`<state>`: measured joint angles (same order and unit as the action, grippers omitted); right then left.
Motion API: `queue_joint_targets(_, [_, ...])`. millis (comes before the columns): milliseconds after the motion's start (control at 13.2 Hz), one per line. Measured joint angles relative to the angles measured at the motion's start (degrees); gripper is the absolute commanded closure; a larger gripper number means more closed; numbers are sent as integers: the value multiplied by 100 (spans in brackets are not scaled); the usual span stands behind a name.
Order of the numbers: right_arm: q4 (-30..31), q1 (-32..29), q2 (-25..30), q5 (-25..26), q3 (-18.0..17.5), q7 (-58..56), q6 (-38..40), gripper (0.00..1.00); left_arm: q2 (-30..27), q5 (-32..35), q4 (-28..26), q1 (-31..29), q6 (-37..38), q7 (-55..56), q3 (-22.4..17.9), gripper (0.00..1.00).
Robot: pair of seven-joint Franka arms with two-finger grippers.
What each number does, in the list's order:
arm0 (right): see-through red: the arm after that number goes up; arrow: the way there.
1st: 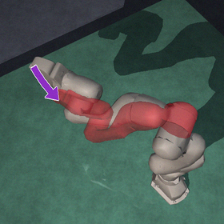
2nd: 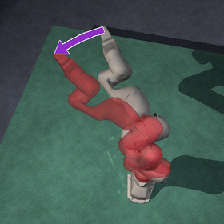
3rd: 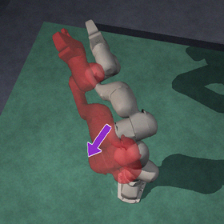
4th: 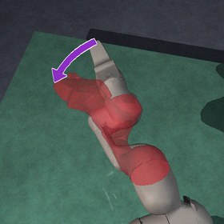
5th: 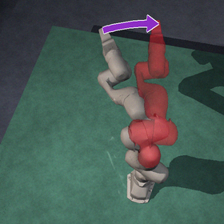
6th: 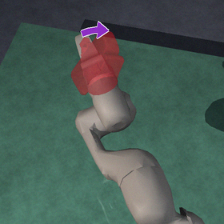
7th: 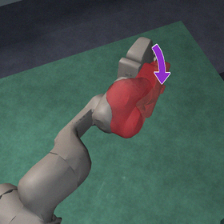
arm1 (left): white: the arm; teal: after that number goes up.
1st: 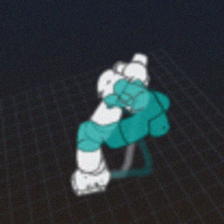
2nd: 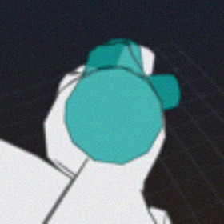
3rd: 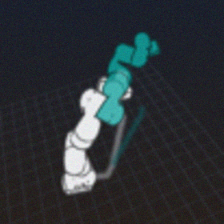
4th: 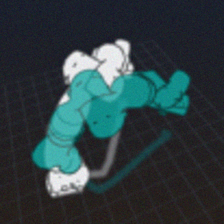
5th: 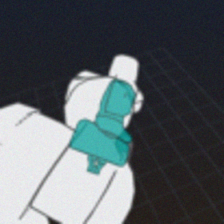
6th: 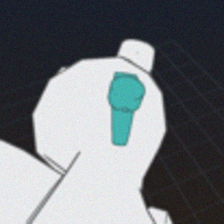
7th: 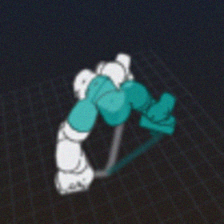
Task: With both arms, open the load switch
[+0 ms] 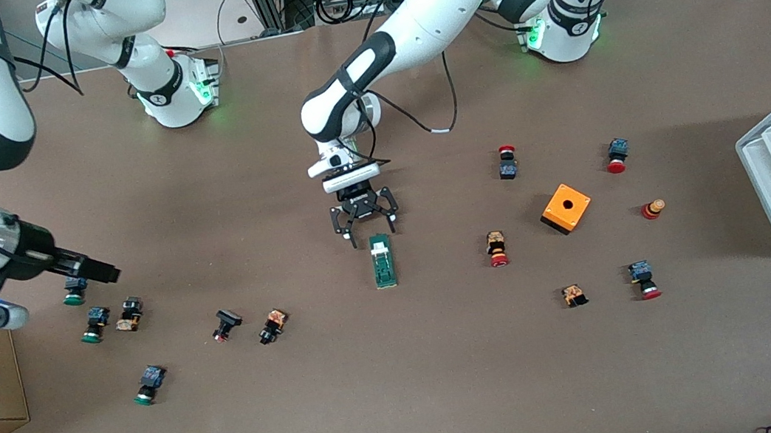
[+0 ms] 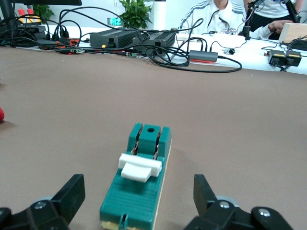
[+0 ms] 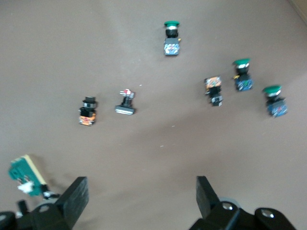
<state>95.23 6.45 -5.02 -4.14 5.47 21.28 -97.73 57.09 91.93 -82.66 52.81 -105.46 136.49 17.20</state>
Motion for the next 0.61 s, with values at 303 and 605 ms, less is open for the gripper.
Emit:
queue_joint_targets(303, [123,-241,214,243,0,-941,-10,0,-403,-907,111,-185,-270,-1200,10,0])
queue_joint_targets(605, [265,-267,315,323,-6,-1374,-133,0,-869,-1862,114,-393,-328,-2483,33,0])
